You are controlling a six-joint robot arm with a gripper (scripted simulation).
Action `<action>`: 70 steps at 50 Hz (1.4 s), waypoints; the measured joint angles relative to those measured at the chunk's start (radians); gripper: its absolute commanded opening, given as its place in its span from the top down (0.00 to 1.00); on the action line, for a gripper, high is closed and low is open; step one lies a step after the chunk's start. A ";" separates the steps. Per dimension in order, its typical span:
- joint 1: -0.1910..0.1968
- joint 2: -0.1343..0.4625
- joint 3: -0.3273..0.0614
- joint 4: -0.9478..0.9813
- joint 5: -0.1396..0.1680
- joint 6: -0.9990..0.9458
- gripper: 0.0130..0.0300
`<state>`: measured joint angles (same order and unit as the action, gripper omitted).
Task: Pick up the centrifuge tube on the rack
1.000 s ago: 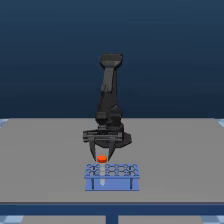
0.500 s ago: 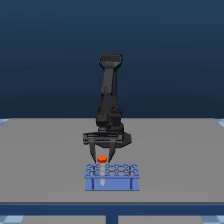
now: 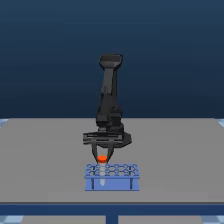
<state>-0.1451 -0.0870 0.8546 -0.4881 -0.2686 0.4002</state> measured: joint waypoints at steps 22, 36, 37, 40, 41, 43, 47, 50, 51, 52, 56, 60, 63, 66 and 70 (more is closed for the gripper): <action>0.000 -0.015 -0.007 -0.041 0.016 0.039 1.00; 0.000 -0.043 -0.021 -0.139 0.047 0.134 1.00; 0.000 -0.045 -0.023 -0.149 0.049 0.142 1.00; 0.000 -0.052 -0.026 -0.178 0.057 0.171 1.00; 0.000 -0.054 -0.028 -0.189 0.059 0.183 1.00; 0.000 -0.058 -0.030 -0.211 0.065 0.204 1.00; 0.000 -0.067 -0.036 -0.259 0.075 0.251 1.00; 0.000 -0.073 -0.040 -0.298 0.082 0.289 1.00; 0.000 -0.075 -0.041 -0.312 0.085 0.304 1.00; 0.000 -0.077 -0.043 -0.326 0.087 0.316 1.00; 0.000 -0.085 -0.048 -0.385 0.096 0.376 1.00; 0.000 -0.092 -0.054 -0.447 0.105 0.435 1.00; 0.000 -0.097 -0.058 -0.494 0.110 0.483 1.00; 0.000 -0.102 -0.061 -0.542 0.116 0.531 1.00; 0.000 -0.107 -0.066 -0.605 0.121 0.593 1.00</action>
<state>-0.1451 -0.1945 0.7887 -1.0928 -0.1471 0.9928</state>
